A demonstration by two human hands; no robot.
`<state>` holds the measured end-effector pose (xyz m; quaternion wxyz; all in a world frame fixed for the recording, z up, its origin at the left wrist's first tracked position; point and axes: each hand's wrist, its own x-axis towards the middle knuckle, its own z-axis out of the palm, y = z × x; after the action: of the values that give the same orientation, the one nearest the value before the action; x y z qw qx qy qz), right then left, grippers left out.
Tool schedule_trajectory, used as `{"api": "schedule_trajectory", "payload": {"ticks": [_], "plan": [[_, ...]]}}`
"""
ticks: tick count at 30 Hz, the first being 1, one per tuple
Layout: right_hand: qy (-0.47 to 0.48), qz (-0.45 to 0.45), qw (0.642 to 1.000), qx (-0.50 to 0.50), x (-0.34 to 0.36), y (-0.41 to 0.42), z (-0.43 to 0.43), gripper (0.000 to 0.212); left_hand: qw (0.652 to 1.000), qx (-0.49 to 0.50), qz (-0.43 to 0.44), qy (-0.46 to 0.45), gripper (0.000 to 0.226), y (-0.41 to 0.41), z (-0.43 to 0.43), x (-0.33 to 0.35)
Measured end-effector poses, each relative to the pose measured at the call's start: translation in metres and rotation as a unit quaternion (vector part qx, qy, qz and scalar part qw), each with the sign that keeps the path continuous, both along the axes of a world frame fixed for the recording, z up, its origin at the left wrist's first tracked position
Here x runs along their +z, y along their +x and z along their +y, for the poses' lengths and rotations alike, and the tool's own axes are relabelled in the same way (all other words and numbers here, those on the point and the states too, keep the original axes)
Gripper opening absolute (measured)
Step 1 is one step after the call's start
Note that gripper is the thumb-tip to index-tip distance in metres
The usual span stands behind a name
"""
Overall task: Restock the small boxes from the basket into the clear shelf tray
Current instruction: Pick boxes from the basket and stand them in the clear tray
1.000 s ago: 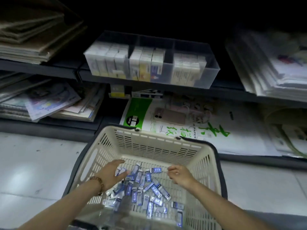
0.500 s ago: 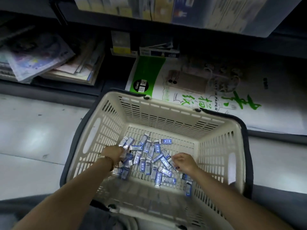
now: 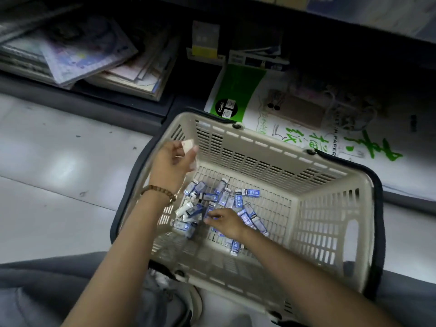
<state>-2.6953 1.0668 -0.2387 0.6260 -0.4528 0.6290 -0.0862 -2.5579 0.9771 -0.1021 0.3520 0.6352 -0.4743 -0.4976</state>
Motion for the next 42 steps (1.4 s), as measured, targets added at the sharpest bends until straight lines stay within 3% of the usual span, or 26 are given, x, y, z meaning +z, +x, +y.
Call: {"api": "schedule_trajectory", "payload": {"ticks": [2, 5, 7, 11, 14, 19, 27, 31, 34, 38, 42], "plan": [[-0.005, 0.012, 0.998, 0.056, -0.007, 0.024, -0.001, 0.030, 0.995, 0.085, 0.042, -0.023, 0.026, 0.018, 0.010, 0.022], [-0.037, 0.064, 0.988, 0.135, -0.015, 0.046, 0.003, 0.046, 0.977, 0.187, 0.096, 0.018, 0.019, 0.052, 0.035, 0.036], [-0.045, 0.098, 0.984, 0.142, -0.018, 0.051, 0.007, 0.050, 0.973, 0.206, 0.091, 0.041, 0.019, 0.071, 0.048, 0.038], [-0.064, 0.122, 0.985, 0.101, -0.020, 0.052, 0.010, 0.038, 0.964, 0.231, 0.105, 0.074, 0.018, 0.084, 0.055, 0.032], [-0.058, 0.090, 0.993, 0.051, -0.019, 0.053, 0.010, 0.040, 0.962, 0.228, 0.125, 0.077, 0.014, 0.078, 0.054, 0.026], [-0.048, 0.113, 0.984, 0.128, -0.023, 0.055, 0.012, 0.056, 0.950, 0.249, 0.167, 0.083, 0.024, 0.078, 0.050, 0.025], [-0.057, 0.111, 0.990, 0.073, -0.027, 0.062, 0.013, 0.017, 0.948, 0.264, 0.166, 0.070, 0.011, 0.078, 0.049, 0.025], [-0.001, 0.082, 0.997, 0.005, -0.029, 0.068, 0.010, 0.023, 0.951, 0.259, 0.158, 0.061, 0.009, 0.078, 0.049, 0.022], [0.008, 0.111, 0.994, 0.001, -0.032, 0.071, 0.006, 0.035, 0.951, 0.265, 0.150, 0.055, 0.003, 0.081, 0.047, 0.018], [-0.020, 0.145, 0.989, 0.002, -0.034, 0.073, 0.008, 0.011, 0.972, 0.227, 0.065, 0.015, 0.013, 0.078, 0.046, 0.015], [-0.034, 0.157, 0.987, 0.015, -0.030, 0.067, 0.015, 0.015, 0.969, 0.219, 0.100, -0.047, 0.018, 0.073, 0.043, 0.024]]}}
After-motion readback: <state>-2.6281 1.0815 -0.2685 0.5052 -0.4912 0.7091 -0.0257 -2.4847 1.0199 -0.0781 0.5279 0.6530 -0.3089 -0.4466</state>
